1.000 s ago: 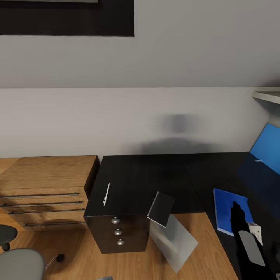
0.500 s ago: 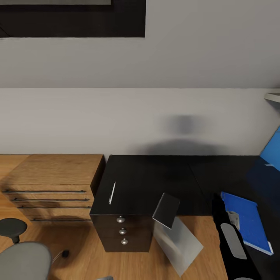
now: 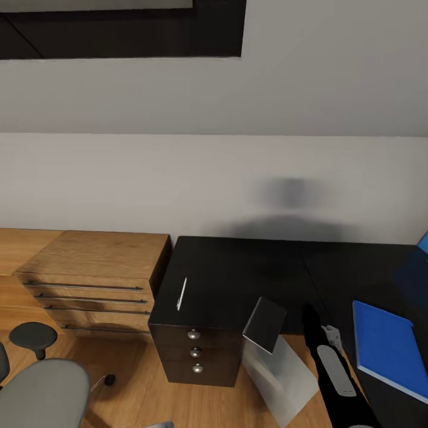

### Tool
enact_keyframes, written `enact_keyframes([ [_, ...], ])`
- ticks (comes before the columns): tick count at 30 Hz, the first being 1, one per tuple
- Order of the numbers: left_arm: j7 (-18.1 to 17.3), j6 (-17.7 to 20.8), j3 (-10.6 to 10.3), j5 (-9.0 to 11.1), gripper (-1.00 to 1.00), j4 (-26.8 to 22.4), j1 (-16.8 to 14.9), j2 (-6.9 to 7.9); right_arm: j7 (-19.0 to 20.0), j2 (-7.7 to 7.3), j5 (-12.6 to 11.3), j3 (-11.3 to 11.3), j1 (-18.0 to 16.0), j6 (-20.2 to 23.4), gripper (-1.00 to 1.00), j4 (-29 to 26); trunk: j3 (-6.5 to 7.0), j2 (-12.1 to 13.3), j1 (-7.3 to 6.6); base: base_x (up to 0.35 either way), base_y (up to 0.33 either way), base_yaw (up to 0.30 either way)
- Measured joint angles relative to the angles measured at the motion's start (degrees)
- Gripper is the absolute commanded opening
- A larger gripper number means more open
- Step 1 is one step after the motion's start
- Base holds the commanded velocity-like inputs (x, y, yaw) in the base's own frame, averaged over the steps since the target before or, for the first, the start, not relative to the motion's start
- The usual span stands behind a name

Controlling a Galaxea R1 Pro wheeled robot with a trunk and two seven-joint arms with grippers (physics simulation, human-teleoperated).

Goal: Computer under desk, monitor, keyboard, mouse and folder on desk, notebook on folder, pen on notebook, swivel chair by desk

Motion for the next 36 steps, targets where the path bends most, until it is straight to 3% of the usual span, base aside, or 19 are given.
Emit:
enact_keyframes([
  [2, 0.01, 0.00, 0.04, 0.01, 1.00, 0.00, -0.01, 0.00, -0.06, 1.35, -0.12, 0.04, 0.00, 0.06, 1.00, 0.73, -0.36, -0.80, 0.44, 0.000, 0.000, 0.001],
  [6, -0.01, 0.00, 0.10, 0.01, 1.00, -0.01, -0.02, 0.01, -0.05, 2.15, -0.05, -0.10, 0.00, 0.08, 1.00, 0.89, -1.08, -2.41, 1.32, 0.000, 0.000, 0.000],
  [19, -0.06, 0.02, 0.12, 0.01, 1.00, -0.01, -0.03, 0.01, -0.05, 1.79, -0.03, -0.35, 0.00, 0.00, 1.00, 0.97, -3.42, -7.64, 4.18, 0.000, 0.000, 0.000],
  [25, -0.06, -5.58, 0.23, 0.08, 1.00, -0.09, 0.00, 0.09, -0.08, 0.91, -0.04, -0.28, 0.00, 0.14, 1.00, 1.04, -4.50, -10.05, 5.50, 0.000, 0.000, 0.000],
  [36, -0.18, -6.69, 0.12, 0.06, 1.00, -2.72, 0.01, 0.12, -0.03, 0.41, -0.12, -0.20, -0.01, 3.51, 1.00, 1.08, -6.48, -14.47, 7.92, 0.000, 0.000, 0.000],
])
